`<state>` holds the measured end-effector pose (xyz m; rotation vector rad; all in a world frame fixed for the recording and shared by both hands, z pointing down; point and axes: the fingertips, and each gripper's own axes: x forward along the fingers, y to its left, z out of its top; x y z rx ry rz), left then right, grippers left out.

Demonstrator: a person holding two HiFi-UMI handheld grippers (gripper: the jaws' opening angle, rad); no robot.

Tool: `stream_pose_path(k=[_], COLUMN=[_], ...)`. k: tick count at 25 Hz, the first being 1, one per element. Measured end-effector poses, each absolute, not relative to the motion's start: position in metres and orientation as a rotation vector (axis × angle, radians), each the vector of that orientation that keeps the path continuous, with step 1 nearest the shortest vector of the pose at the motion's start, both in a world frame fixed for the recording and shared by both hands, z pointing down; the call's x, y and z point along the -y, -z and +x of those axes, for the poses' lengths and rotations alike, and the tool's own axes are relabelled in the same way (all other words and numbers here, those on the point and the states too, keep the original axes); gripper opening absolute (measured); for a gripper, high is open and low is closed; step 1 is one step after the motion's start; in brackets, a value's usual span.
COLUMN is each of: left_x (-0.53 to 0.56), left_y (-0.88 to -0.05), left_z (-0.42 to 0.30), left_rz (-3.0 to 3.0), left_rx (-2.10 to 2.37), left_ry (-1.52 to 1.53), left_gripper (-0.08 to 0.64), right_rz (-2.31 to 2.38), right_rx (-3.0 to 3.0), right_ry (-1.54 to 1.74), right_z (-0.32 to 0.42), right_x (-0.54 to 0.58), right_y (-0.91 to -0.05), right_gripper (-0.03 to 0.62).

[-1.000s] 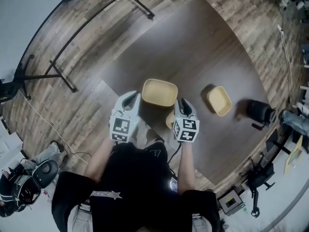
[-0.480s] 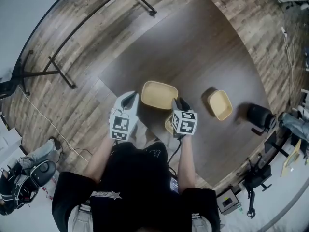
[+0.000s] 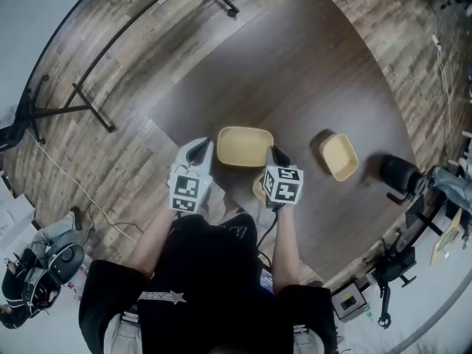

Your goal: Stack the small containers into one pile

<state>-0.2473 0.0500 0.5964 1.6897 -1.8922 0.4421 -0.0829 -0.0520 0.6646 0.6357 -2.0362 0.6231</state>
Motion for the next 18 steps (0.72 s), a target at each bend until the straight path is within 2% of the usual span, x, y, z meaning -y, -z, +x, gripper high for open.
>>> stream_pose_path(k=[9,18], left_x=[-0.060,-0.060], left_y=[-0.590,-0.570], left_z=[-0.252,-0.249], left_rz=[1.683,1.742], left_rx=[1.920,1.933], left_ry=[-0.437,-0.428], left_gripper=[0.009,0.009], right_rz=[0.701,0.842], right_rx=[2.048,2.115], right_ry=[-0.671,-0.727], right_z=[-0.081,-0.071], right_x=[0.051,0.058], right_y=[-0.659,-0.616], right_gripper=[0.023,0.021])
